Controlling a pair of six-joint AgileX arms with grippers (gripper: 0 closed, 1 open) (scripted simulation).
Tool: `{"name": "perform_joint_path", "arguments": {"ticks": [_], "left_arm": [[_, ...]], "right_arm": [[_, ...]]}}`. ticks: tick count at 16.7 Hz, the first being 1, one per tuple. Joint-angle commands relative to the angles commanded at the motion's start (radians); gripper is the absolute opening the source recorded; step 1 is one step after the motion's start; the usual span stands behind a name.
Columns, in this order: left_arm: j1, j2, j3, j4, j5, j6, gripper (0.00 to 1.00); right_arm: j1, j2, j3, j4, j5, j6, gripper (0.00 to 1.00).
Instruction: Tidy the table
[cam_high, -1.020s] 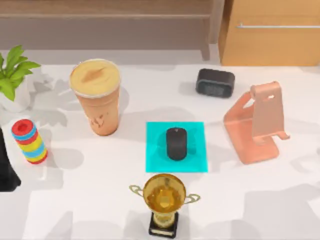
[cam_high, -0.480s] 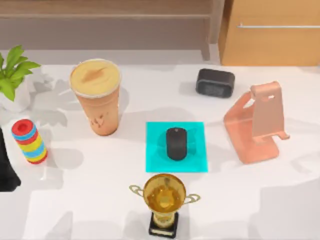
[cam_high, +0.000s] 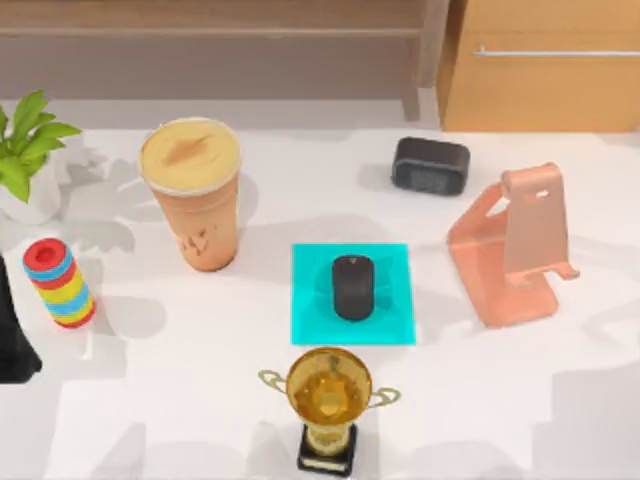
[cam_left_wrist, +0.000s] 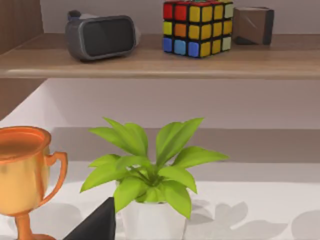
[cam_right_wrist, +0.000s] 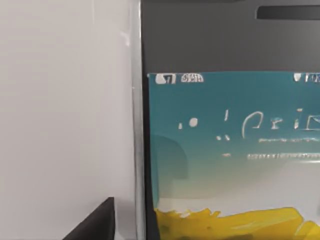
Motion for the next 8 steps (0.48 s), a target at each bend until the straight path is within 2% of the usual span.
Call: {"name": "perform_joint_path", "arguments": {"ticks": [2, 8], "left_arm": [[0.000, 0.000, 0.000, 0.000, 0.000, 0.000, 1.00], [0.000, 0.000, 0.000, 0.000, 0.000, 0.000, 1.00]], "right_arm": [[0.000, 0.000, 0.000, 0.000, 0.000, 0.000, 1.00], [0.000, 0.000, 0.000, 0.000, 0.000, 0.000, 0.55]]}}
